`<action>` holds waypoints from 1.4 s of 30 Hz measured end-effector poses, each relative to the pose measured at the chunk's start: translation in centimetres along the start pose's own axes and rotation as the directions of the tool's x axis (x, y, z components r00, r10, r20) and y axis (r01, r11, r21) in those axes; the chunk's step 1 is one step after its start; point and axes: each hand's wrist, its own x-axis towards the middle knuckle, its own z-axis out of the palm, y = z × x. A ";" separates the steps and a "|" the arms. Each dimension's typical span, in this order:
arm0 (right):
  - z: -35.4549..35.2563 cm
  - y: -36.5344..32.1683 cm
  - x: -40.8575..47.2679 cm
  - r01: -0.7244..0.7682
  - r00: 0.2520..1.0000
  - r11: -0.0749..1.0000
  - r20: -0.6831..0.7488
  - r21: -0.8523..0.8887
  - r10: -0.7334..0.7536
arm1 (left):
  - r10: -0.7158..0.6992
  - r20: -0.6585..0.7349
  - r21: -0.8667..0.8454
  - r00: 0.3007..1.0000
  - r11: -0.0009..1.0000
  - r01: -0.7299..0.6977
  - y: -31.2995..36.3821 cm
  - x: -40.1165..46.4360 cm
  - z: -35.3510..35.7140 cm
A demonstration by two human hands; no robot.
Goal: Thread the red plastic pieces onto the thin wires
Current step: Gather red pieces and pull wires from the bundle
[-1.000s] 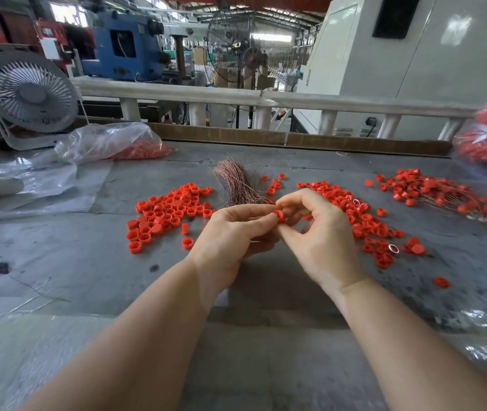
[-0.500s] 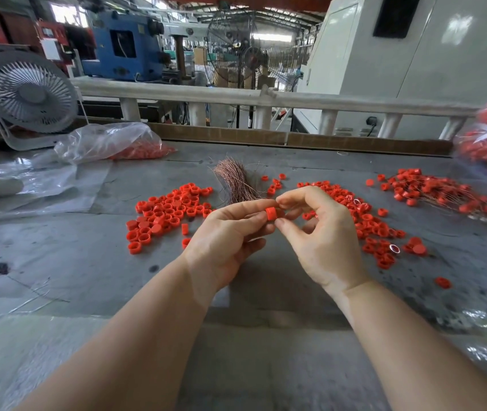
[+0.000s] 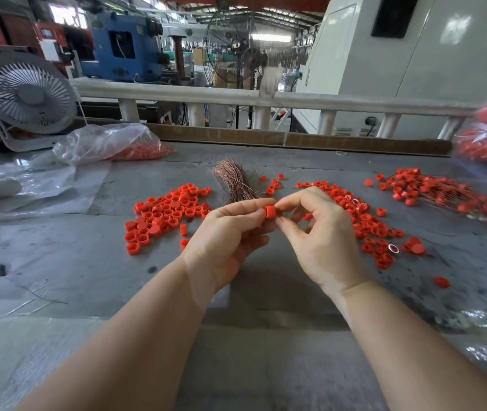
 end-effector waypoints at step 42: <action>0.3 -0.9 -0.1 -0.352 0.925 0.844 0.287 0.405 0.248 | 0.414 0.074 0.447 0.907 0.799 -0.401 -1.4 -0.6 1.7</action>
